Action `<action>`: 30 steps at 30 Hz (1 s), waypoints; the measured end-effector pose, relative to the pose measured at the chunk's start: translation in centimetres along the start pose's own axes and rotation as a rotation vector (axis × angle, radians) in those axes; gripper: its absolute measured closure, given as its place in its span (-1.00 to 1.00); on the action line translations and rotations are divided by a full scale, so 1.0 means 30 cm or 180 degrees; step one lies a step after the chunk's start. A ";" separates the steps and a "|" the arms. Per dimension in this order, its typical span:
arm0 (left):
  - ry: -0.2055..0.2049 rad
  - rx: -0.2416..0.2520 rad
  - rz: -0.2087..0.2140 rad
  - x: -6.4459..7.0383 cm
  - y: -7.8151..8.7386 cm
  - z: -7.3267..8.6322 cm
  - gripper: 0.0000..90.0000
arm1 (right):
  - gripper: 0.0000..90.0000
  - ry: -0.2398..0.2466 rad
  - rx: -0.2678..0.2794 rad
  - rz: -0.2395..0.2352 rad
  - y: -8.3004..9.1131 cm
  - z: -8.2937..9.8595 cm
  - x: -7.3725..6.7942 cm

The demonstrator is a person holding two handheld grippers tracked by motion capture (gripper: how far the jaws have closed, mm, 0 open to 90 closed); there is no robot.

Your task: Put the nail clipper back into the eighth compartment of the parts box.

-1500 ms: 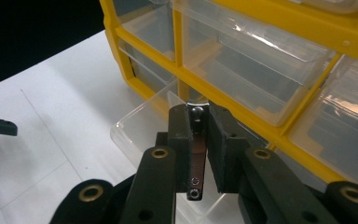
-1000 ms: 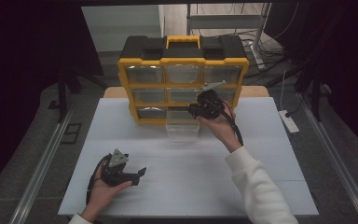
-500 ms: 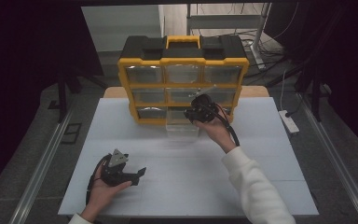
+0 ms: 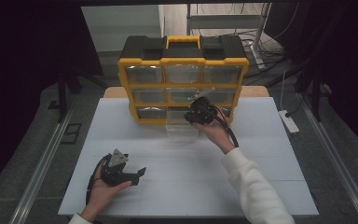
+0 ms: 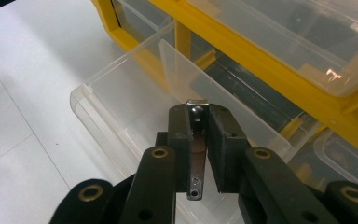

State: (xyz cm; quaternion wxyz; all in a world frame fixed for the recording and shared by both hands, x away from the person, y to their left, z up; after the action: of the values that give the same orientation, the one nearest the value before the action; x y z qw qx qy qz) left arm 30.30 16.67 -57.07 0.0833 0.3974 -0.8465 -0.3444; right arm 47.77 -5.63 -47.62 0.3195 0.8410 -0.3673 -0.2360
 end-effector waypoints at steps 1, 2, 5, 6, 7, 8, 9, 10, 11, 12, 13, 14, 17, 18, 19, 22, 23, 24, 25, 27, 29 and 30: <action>0.0000 -0.0001 0.0001 0.000 0.000 0.000 -0.75 | 0.77 0.0004 0.0003 -0.0001 0.001 0.000 0.000; -0.0001 -0.0002 0.0000 0.000 -0.001 0.000 -0.75 | 0.76 0.0005 0.0005 0.0000 0.001 0.000 0.001; -0.0005 -0.0002 0.0001 0.001 0.000 0.000 -0.75 | 0.75 0.0010 0.0037 0.0000 0.004 -0.002 0.004; -0.0004 -0.0001 0.0002 0.000 0.000 0.000 -0.75 | 0.71 -0.0014 0.0057 -0.0002 0.008 -0.003 0.003; -0.0002 0.0001 0.0002 0.000 0.000 0.001 -0.75 | 0.50 -0.0015 0.0120 -0.0009 0.014 -0.006 0.004; -0.0003 -0.0001 -0.0001 -0.001 0.000 0.001 -0.75 | 0.20 -0.0058 0.0205 -0.0046 0.027 -0.011 -0.003; -0.0001 -0.0003 -0.0002 -0.002 0.000 0.002 -0.75 | -0.01 -0.0067 0.0242 -0.0041 0.039 -0.014 -0.006; 0.0002 -0.0003 -0.0003 -0.002 0.000 0.002 -0.75 | -0.17 -0.0087 0.0270 -0.0033 0.050 -0.016 -0.011; 0.0002 -0.0003 -0.0003 -0.002 0.000 0.002 -0.75 | -0.17 -0.0087 0.0270 -0.0033 0.050 -0.016 -0.011; 0.0004 -0.0001 -0.0002 -0.002 0.001 0.001 -0.75 | -0.27 -0.0101 0.0300 -0.0028 0.060 -0.017 -0.016; 0.0003 0.0002 -0.0003 -0.002 0.001 0.000 -0.75 | -0.37 -0.0089 0.0329 -0.0029 0.071 -0.018 -0.018; -0.0001 0.0006 -0.0002 -0.001 0.001 -0.001 -0.75 | -0.41 -0.0102 0.0354 -0.0057 0.077 -0.019 -0.021; 0.0007 -0.0001 0.0001 -0.002 -0.001 -0.001 -0.75 | -0.46 -0.0178 0.0388 -0.0204 0.092 -0.013 -0.028; 0.0014 0.0001 0.0002 -0.003 -0.002 -0.001 -0.75 | -0.46 -0.0183 0.0393 -0.0235 0.094 -0.010 -0.028; 0.0023 0.0000 0.0003 -0.004 -0.003 -0.001 -0.75 | -0.47 -0.0190 0.0400 -0.0269 0.097 -0.005 -0.029; 0.0025 0.0001 0.0004 -0.003 -0.002 -0.001 -0.75 | -0.49 -0.0190 0.0391 -0.0339 0.105 0.016 -0.027; 0.0027 0.0002 0.0001 -0.003 -0.001 0.000 -0.75 | -0.49 -0.0177 0.0397 -0.0348 0.109 0.023 -0.024; 0.0029 -0.0003 0.0001 -0.003 -0.001 0.002 -0.75 | -0.49 -0.0180 0.0423 -0.0367 0.116 0.030 -0.021; 0.0042 -0.0001 0.0003 -0.003 0.000 0.002 -0.75 | -0.48 -0.0187 0.0441 -0.0394 0.124 0.038 -0.019; 0.0058 0.0010 0.0003 -0.002 0.001 0.002 -0.75 | -0.48 -0.0185 0.0466 -0.0432 0.142 0.055 -0.012; 0.0054 0.0019 -0.0005 -0.001 0.002 -0.002 -0.75 | -0.47 -0.0198 0.0511 -0.0443 0.162 0.073 -0.004; 0.0043 0.0028 -0.0009 0.001 0.002 -0.004 -0.75 | -0.47 -0.0201 0.0541 -0.0454 0.175 0.084 0.000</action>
State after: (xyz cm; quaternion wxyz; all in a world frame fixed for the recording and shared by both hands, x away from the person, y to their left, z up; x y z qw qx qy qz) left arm 30.29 16.63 -56.94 0.0868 0.4012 -0.8469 -0.3381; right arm 43.74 -9.31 -45.61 0.2177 0.8812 -0.3352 -0.2526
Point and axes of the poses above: each handheld gripper's, and its own axes: y roughly backward along the jaws, z roughly out of its underside, x roughly to its right, the point moved 7 cm from there along -y, roughly forward along the jaws, and after that the axes turned 14 degrees about -y, right-handed, at the moved point
